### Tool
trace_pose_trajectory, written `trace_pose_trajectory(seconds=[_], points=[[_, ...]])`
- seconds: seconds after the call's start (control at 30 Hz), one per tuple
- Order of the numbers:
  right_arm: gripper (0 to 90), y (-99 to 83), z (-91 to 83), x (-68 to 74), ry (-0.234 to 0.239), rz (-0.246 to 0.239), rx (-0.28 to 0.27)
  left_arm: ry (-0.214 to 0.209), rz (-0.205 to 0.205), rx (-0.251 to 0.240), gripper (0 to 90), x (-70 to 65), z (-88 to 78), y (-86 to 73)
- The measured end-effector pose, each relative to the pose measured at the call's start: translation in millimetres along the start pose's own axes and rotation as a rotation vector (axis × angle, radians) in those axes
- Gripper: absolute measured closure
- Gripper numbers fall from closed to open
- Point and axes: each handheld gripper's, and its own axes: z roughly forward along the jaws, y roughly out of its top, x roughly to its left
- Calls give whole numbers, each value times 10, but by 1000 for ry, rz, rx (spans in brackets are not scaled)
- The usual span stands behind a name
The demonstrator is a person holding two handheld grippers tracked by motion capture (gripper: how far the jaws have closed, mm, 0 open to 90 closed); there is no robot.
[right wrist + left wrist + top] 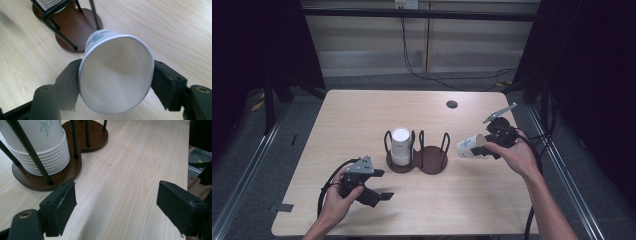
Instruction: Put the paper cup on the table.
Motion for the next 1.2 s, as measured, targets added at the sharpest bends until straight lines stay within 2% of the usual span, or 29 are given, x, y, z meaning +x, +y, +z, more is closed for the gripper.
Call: trace_pose_trajectory(seconds=[0.1, 0.33, 0.67, 0.77, 0.87, 0.93, 1.2], points=[[291, 44, 37, -39, -14, 11, 36, -8, 17, 2, 160, -13, -2, -6], [286, 79, 132, -110, -43, 28, 104, -11, 9, 2, 160, -9, 13, -19], [275, 115, 232, -158, -118, 4, 242, -12, 17, 15, 160, 6, 30, -45], [271, 141, 254, -160, -126, -3, 250, -7, 11, 19, 160, 18, 28, -48], [266, 157, 316, -163, -145, -8, 286, -10, 13, 13, 160, 23, 26, -52], [264, 174, 353, -159, -144, -1, 296, -10, 13, 14, 160, 24, 24, -52], [245, 263, 502, -116, -161, -24, 343, -18, 18, 25, 160, 17, 60, -52]])
